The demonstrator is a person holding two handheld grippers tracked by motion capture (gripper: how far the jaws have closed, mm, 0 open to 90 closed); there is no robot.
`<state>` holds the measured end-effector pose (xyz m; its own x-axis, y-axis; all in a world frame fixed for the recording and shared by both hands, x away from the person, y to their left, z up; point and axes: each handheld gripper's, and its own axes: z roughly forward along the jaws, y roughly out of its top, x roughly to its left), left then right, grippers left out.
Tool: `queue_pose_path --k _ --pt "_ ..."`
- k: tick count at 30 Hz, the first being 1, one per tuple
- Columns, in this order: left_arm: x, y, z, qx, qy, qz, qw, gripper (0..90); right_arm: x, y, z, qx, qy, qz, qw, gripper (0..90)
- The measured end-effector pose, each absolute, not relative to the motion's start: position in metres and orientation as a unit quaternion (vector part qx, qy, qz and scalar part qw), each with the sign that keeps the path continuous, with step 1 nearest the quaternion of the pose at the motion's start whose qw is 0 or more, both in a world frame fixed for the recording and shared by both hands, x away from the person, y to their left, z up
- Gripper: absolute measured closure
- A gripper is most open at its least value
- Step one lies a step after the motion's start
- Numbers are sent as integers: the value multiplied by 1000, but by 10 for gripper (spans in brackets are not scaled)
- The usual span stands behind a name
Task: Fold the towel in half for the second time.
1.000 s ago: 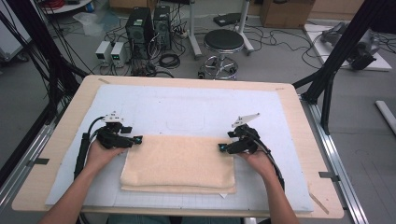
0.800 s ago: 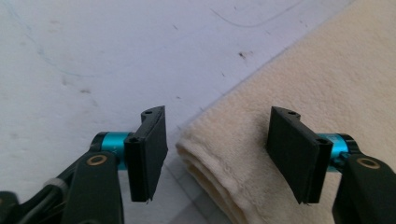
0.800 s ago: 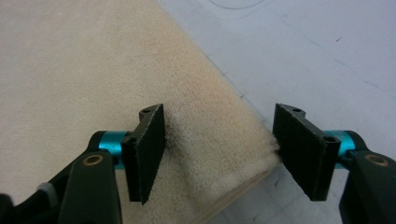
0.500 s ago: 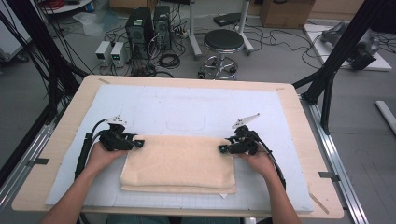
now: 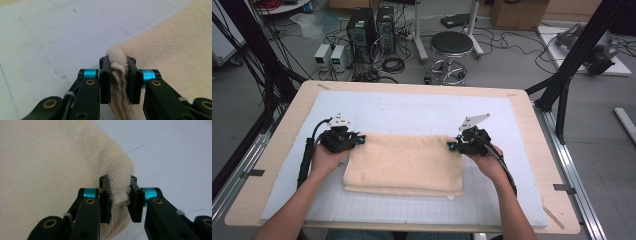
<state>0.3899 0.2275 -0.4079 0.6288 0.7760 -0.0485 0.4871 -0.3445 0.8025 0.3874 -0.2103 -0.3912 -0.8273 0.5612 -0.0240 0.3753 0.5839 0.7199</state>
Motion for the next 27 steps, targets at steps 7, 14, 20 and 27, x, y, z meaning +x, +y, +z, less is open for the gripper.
queue_pose_path --k 7,14,20,27 --pt "429 217 -387 791 409 194 412 761 431 -214 -377 297 868 366 153 754" --pt "457 218 -401 795 439 188 373 651 460 -213 -393 330 855 365 165 599" --pt "446 229 -407 790 444 180 382 458 454 -216 -398 343 853 359 162 498" --pt "413 225 -405 803 401 162 410 418 425 -212 -394 320 853 387 142 479"
